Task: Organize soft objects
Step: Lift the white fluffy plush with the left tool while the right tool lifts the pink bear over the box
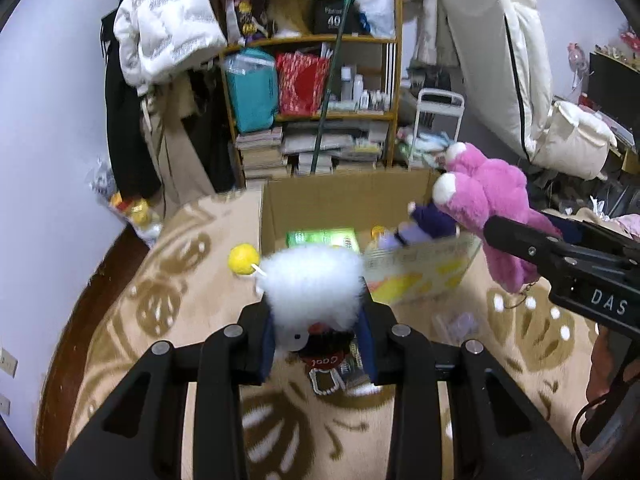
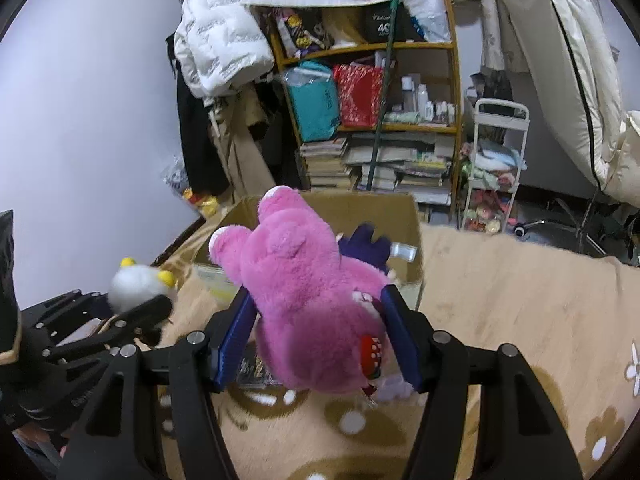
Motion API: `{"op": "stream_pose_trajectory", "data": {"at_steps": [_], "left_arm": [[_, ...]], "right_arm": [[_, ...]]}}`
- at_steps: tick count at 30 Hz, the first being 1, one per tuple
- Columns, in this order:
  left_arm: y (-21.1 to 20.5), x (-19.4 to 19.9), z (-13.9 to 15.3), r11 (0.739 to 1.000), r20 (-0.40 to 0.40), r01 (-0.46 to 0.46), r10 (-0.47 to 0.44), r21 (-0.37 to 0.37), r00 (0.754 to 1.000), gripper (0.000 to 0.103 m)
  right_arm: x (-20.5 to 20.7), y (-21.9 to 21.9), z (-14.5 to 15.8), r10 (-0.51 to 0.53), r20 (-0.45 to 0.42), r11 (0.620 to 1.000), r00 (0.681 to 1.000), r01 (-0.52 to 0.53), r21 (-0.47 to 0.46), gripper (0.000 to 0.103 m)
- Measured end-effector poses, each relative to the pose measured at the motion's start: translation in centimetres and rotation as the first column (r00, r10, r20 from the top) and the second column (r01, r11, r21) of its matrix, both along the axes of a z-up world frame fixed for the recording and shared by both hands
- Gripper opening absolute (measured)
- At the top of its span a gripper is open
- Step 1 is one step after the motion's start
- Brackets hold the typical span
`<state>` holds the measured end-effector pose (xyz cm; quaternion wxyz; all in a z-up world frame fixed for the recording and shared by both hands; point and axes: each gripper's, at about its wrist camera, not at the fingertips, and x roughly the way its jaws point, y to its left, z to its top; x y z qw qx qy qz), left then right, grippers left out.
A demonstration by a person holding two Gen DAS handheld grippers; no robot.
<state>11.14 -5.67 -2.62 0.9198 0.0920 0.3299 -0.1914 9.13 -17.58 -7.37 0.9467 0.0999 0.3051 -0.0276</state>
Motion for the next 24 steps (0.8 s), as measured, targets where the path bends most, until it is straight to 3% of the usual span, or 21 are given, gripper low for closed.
{"op": "stream_pose_trajectory", "data": {"at_steps": [14,21,24], "left_arm": [[-2.8,5.2,4.6,1.000,0.205,0.026,-0.029,0.018,0.978,0.033],[-3.6,7.8,2.8,0.999,0.147,0.025,-0.019,-0.042,0.989,0.034],[-4.1,8.5,1.6,0.999,0.120,0.021,-0.017,-0.029,0.993,0.035]], "right_arm": [[2.8,-4.9,3.9,-0.066,0.133,0.998,0.989,0.063,0.025,0.067],[4.4,-5.9,2.9,-0.066,0.131,0.997,0.989,0.059,0.055,0.067],[5.0,-6.2,1.9,-0.057,0.128,0.995,0.990,0.046,0.093,0.068]]}}
